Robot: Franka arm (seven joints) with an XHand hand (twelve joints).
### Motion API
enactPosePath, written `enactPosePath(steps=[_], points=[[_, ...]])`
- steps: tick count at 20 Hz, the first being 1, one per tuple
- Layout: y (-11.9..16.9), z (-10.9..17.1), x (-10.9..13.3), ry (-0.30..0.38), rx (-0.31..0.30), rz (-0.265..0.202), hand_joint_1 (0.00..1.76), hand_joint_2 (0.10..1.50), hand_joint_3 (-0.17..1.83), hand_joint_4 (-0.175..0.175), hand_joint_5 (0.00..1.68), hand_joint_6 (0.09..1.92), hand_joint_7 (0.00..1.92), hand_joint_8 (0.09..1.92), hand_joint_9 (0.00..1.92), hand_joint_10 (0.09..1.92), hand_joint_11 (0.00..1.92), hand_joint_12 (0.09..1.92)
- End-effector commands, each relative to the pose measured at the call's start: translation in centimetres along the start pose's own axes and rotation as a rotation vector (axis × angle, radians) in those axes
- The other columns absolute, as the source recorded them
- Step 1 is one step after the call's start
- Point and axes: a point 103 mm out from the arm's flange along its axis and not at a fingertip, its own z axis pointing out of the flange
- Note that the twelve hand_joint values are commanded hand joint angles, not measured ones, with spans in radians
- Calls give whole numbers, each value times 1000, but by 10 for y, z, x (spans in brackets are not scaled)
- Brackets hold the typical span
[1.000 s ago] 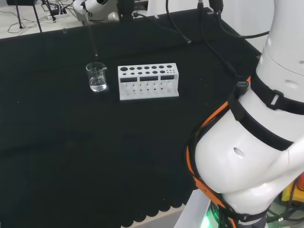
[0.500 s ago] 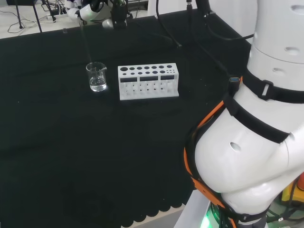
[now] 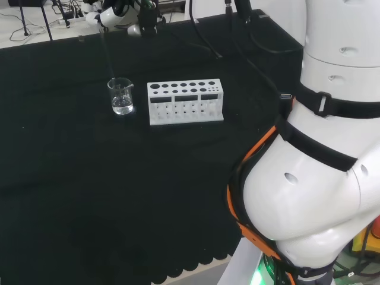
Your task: Stir in the beaker to the left of the white test tube rack with the glass rod.
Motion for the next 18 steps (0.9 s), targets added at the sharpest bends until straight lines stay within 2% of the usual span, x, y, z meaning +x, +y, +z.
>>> enactPosePath(steps=[1, 18], points=[[0, 5, -16, 0, 10, 13, 1307, 696, 742, -175, 1089, 745, 1148, 1219, 1676, 840, 1651, 700], [-11, 43, -53, 12, 69, 56, 1307, 693, 745, -175, 1092, 743, 1151, 1217, 1679, 839, 1650, 700]])
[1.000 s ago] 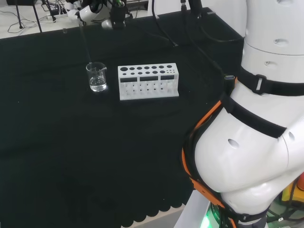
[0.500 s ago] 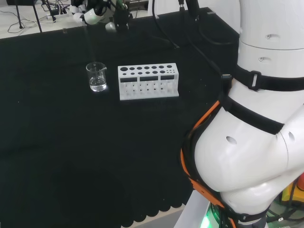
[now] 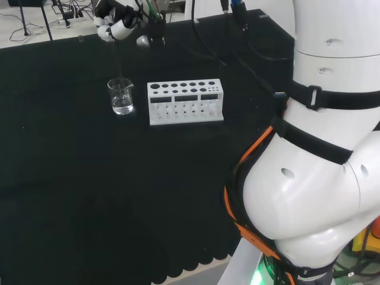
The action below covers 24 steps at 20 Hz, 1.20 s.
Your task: Stir in the beaker to the left of the white test tube rack with the glass rod.
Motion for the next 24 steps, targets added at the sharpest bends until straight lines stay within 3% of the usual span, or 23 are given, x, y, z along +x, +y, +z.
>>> enactPosePath(steps=[1, 10, 20, 24], points=[[-2, 12, -15, 5, 22, 14, 1307, 693, 745, -175, 1091, 743, 1151, 1216, 1679, 839, 1650, 700], [-5, 31, -24, 18, 52, 44, 1307, 693, 745, -175, 1091, 743, 1151, 1215, 1682, 838, 1650, 701], [11, 38, -1, 14, 52, 31, 1307, 693, 745, -175, 1090, 745, 1152, 1214, 1683, 838, 1650, 701], [18, 42, -2, 18, 47, 36, 1307, 693, 745, -175, 1090, 746, 1152, 1213, 1683, 838, 1651, 701]])
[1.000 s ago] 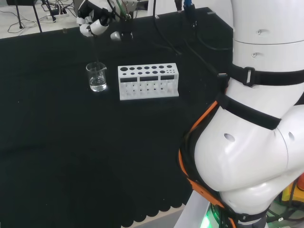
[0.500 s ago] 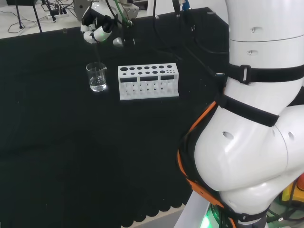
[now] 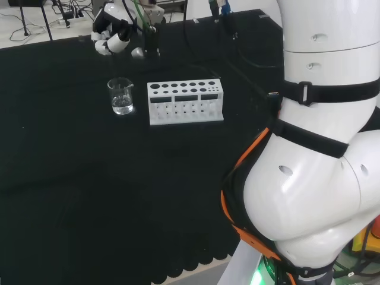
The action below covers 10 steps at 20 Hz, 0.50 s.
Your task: Stir in the beaker to the left of the white test tube rack with the glass rod.
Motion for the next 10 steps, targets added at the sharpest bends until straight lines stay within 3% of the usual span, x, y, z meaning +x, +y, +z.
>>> enactPosePath(steps=[1, 10], points=[[10, 5, 0, 2, -7, 5, 1307, 693, 745, -175, 1090, 746, 1152, 1213, 1683, 838, 1651, 701], [9, -5, -22, -15, -26, 37, 1307, 693, 746, -175, 1089, 748, 1152, 1213, 1684, 838, 1651, 701]])
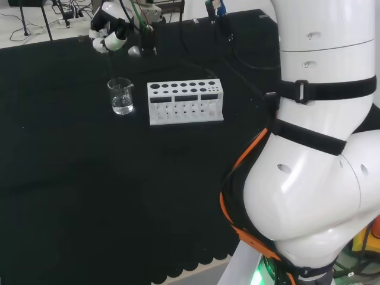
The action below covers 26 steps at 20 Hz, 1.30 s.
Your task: Stir in the beaker to the left of the white test tube rack with the glass rod.
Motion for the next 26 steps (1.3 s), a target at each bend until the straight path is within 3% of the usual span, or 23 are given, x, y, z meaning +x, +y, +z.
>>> enactPosePath(steps=[1, 7, 14, 21, 26], points=[[-10, -8, -13, -14, -13, 27, 1307, 693, 746, -175, 1089, 749, 1153, 1213, 1684, 838, 1651, 701], [-26, -13, -9, -18, -13, 33, 1307, 692, 748, -175, 1089, 749, 1153, 1212, 1684, 838, 1652, 701], [-34, -4, 15, -12, 1, 19, 1307, 691, 749, -175, 1090, 749, 1154, 1213, 1685, 837, 1652, 701], [-19, 11, 39, -6, 16, -21, 1307, 690, 750, -175, 1090, 748, 1154, 1212, 1685, 836, 1652, 700], [-4, 11, 27, -8, 10, -15, 1307, 690, 750, -175, 1091, 747, 1154, 1212, 1685, 836, 1652, 700]])
